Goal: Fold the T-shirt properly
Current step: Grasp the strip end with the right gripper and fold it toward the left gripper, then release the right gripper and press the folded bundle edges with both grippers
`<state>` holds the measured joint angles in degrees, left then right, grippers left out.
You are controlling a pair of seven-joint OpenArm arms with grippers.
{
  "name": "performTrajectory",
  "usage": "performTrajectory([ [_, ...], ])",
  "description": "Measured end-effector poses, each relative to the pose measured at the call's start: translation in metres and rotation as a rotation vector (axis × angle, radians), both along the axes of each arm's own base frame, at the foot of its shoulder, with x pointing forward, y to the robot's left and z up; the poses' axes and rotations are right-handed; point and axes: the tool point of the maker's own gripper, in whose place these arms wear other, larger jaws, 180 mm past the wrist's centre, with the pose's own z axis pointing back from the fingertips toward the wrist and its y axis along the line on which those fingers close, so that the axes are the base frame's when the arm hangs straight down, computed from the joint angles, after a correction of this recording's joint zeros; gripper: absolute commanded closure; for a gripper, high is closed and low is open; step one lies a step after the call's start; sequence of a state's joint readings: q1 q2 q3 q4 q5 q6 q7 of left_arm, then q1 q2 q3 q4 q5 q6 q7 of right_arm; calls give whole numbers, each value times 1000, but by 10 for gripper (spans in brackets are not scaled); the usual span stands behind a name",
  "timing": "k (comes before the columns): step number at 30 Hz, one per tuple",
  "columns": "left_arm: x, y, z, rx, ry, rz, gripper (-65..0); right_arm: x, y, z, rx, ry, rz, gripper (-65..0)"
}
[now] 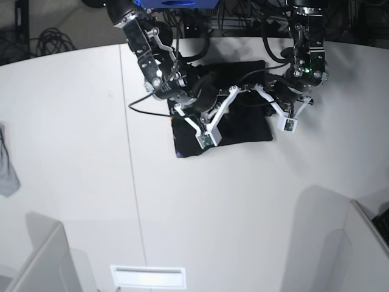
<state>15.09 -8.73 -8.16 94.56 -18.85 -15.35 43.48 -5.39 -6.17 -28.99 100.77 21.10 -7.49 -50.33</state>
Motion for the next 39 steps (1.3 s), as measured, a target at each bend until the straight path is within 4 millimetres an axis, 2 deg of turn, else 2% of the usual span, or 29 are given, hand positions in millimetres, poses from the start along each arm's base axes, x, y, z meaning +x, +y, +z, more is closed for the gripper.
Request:
performTrajectory([
  [3,-1,0,0,0,2,0,0,7,3,-10,-6,28,11,0],
  [11,-3,3,1,-2,-2,10,0,6,3,-44,-24,95,-7,0],
  [14,-14,7,5,27,19,6,0,4,3,-48,-29,108,-6,0],
  [16,-25,25,11,53,36,52,0,4,3,-48,-29,105,-5,0],
  [19,-30,66,34,139,-6,131,0,3,3,-48,-28,107,-5,-170],
  [21,-27,82,52,163,-62,168,0,2,4,-48,-24,111,-3,-254],
  [23,-35,97,56,191,-58,174,0,1,5,-48,-23,111,3,-305],
  [25,-46,116,57,223,-40,215,0,1,6,-48,-36,96,12,-315],
  [29,-58,148,64,273,-30,292,0,-17,29,-44,-41,79,111,-318],
  [36,-68,183,79,312,-56,394,0,-18,52,-29,-81,11,194,-318],
  [39,-69,187,81,319,-60,405,0,-31,60,-30,-116,21,231,-320],
])
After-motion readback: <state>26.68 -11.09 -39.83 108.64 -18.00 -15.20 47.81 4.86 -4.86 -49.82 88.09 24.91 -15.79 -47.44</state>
